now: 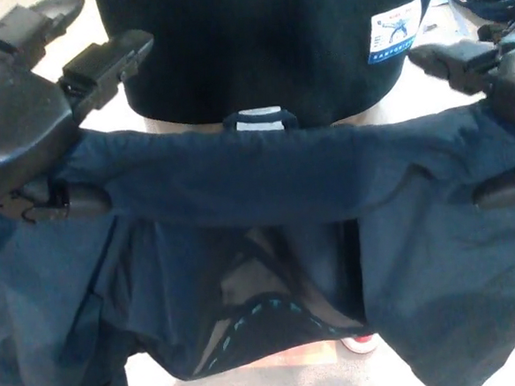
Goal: A person hands a coat to the robot and the robot grabs it with both hands and holds it while the person wears the coat.
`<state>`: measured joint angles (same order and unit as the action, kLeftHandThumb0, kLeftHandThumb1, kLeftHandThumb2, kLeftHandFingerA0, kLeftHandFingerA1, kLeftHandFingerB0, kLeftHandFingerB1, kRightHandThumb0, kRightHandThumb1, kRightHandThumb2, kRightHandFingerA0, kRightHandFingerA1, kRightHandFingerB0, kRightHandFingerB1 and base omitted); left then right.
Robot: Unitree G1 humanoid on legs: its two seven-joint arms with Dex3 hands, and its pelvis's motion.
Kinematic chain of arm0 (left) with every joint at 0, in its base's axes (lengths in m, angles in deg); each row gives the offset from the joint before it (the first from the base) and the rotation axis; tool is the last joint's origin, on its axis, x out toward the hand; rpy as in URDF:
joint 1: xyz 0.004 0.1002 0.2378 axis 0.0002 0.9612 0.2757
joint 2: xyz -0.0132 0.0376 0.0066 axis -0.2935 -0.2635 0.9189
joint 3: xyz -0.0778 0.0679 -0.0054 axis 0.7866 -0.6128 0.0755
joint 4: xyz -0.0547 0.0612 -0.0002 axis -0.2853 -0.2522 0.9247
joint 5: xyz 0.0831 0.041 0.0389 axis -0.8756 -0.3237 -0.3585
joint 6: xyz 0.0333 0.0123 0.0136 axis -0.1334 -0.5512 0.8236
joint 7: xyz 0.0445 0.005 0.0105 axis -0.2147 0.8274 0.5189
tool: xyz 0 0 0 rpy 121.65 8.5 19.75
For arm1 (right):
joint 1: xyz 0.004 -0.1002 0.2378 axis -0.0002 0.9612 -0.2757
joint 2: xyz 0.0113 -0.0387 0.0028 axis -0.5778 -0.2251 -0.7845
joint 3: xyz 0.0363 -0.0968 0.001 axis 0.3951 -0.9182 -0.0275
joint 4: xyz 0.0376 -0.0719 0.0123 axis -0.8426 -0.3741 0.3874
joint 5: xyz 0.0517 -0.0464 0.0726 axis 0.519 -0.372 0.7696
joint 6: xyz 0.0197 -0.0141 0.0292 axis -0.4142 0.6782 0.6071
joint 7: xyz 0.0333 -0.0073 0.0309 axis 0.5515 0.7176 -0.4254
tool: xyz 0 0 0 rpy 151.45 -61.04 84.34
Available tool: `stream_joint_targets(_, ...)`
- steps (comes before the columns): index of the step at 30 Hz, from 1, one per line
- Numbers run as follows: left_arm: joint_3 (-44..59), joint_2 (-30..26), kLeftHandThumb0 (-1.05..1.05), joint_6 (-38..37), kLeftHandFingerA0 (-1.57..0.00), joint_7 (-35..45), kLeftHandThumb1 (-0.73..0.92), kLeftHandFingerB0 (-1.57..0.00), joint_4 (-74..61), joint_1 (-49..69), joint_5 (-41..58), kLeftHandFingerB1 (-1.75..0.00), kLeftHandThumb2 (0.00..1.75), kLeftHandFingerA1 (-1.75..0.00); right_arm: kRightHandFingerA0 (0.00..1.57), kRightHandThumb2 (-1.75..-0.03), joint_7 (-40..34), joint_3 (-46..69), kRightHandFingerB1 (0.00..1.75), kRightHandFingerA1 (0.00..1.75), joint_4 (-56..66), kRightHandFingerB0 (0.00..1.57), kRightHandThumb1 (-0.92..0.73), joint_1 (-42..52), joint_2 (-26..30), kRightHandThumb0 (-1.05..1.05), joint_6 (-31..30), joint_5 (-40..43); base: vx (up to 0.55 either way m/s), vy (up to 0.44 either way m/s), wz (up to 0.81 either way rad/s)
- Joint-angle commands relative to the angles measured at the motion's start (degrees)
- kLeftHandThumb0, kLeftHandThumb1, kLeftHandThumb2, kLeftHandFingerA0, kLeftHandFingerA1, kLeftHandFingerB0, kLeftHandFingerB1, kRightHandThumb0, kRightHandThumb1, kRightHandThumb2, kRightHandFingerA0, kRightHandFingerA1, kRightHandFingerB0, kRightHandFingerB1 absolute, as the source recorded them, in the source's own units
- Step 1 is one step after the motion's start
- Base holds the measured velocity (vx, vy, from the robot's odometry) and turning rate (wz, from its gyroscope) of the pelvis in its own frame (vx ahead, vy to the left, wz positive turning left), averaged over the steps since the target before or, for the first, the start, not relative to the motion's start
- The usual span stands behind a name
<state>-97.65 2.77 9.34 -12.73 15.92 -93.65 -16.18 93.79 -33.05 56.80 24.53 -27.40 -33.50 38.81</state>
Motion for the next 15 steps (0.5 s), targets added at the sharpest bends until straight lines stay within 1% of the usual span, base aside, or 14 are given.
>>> stream_joint_targets(1, -4.9, -1.4, -0.8, 8.6, -0.12, 13.0, 0.49, 0.0, 3.8, 0.6, -9.0, -0.01, 0.85, -0.22, 0.5, -0.58, 24.7, -7.7, 0.18, 0.5, -4.1, 0.0, -0.59, -2.4, 6.4, -0.9, -7.8, -3.8, 0.0, 0.0, 0.0)
stream_joint_targets(2, -5.0, -1.4, -0.8, 8.8, -0.12, 13.5, 0.49, 0.0, 3.7, 0.5, -9.1, -0.01, 0.85, -0.22, 0.5, -0.58, 24.7, -8.0, 0.18, 0.5, -4.2, 0.0, -0.59, -2.2, 6.4, -0.9, -7.9, -4.1, 0.0, 0.0, 0.0)
stream_joint_targets(3, -5.2, -1.5, -0.79, 9.0, -0.16, 14.1, 0.48, 0.0, 3.4, 0.6, -9.6, -0.03, 0.85, -0.26, 0.42, -0.87, 24.9, -8.4, 0.08, 0.58, -4.7, 0.0, -0.44, -2.1, 6.4, -0.84, -7.6, -4.5, 0.0, 0.0, 0.0)
stream_joint_targets(5, -5.3, -1.7, -0.81, 9.4, -0.17, 15.0, 0.5, 0.0, 3.2, 0.7, -9.8, 0.0, 0.85, -0.26, 0.41, -0.89, 25.0, -8.7, 0.0, 0.58, -5.1, 0.0, -0.5, -2.2, 6.4, -0.92, -7.5, -4.6, 0.0, 0.0, 0.0)
stream_joint_targets(6, -5.4, -2.0, -0.78, 9.6, -0.1, 15.6, 0.45, 0.0, 3.1, 1.0, -10.2, -0.06, 0.82, -0.34, 0.4, -0.89, 24.3, -8.7, 0.0, 0.58, -5.5, 0.01, -0.52, -1.9, 6.5, -0.94, -7.0, -4.9, 0.0, 0.0, 0.0)
stream_joint_targets(7, -5.5, -2.1, -0.79, 9.6, -0.12, 15.7, 0.47, 0.0, 3.2, 1.3, -10.6, -0.06, 0.82, -0.38, 0.47, -0.63, 23.4, -8.7, 0.19, 0.51, -5.6, 0.0, -0.62, -1.5, 6.6, -0.9, -6.6, -5.5, 0.0, 0.0, 0.0)
stream_joint_targets(8, -5.5, -2.1, -0.79, 9.6, -0.12, 15.8, 0.47, 0.0, 3.2, 1.3, -10.7, -0.06, 0.82, -0.38, 0.47, -0.63, 23.3, -8.7, 0.19, 0.51, -5.6, 0.0, -0.62, -1.5, 6.7, -0.9, -6.5, -5.7, 0.0, 0.0, 0.0)
stream_joint_targets(9, -5.5, -2.3, -0.79, 9.6, -0.16, 16.0, 0.48, 0.0, 3.3, 1.3, -11.3, -0.05, 0.82, -0.43, 0.48, -0.92, 21.4, -8.4, 0.09, 0.59, -5.4, 0.03, -0.53, -0.9, 6.7, -0.88, -5.4, -6.5, 0.0, 0.0, 0.0)
stream_joint_targets(10, -5.3, -2.3, -0.71, 9.4, -0.33, 15.9, 0.57, 0.0, 3.5, 1.6, -10.8, -0.06, 0.59, -0.38, 0.59, -0.94, 19.0, -7.8, 0.17, 0.63, -4.9, 0.0, -0.57, 0.2, 6.6, -0.84, -4.7, -7.4, 0.0, 0.0, 0.0)
stream_joint_targets(11, -5.2, -2.2, -0.71, 9.4, -0.33, 16.0, 0.57, 0.0, 3.6, 1.7, -10.7, -0.06, 0.59, -0.38, 0.59, -0.94, 18.2, -7.6, 0.17, 0.63, -4.7, 0.0, -0.57, 0.6, 6.5, -0.84, -4.5, -7.8, 0.0, 0.0, 0.0)
stream_joint_targets(12, -4.5, -1.6, -0.64, 8.5, -0.69, 14.0, 0.55, 0.0, 4.2, 2.2, -9.4, -0.17, 0.57, -0.49, 0.67, -0.63, 16.4, -7.2, 0.21, 0.49, -4.3, 0.06, -0.72, 1.4, 6.4, -0.75, -4.4, -9.2, 0.0, 0.0, 0.0)
stream_joint_targets(13, -3.7, -1.4, -0.6, 7.2, -0.92, 11.4, 0.5, -0.02, 4.9, 2.9, -8.9, -0.22, 0.79, -0.71, 0.8, -0.9, 12.8, -7.6, 0.38, 0.75, -4.6, 0.06, -0.64, 2.3, 6.7, -0.63, -2.3, -12.9, 0.0, 0.0, 0.0)
stream_joint_targets(14, -3.4, -1.2, -0.43, 6.2, -1.0, 9.2, 0.7, -0.07, 5.6, 3.4, -9.5, -0.25, 0.6, -0.74, 0.9, -1.02, 9.8, -7.5, 0.45, 1.04, -5.0, 0.09, -0.61, 3.0, 6.9, -0.36, -0.6, -15.0, 0.0, 0.0, 0.0)
stream_joint_targets(15, -3.3, -1.2, -0.43, 5.6, -1.0, 7.8, 0.7, -0.07, 6.0, 3.6, -10.3, -0.25, 0.6, -0.74, 0.9, -1.02, 7.8, -7.2, 0.45, 1.04, -5.2, 0.09, -0.61, 3.6, 7.0, -0.36, 0.5, -15.7, 0.0, 0.0, 0.0)
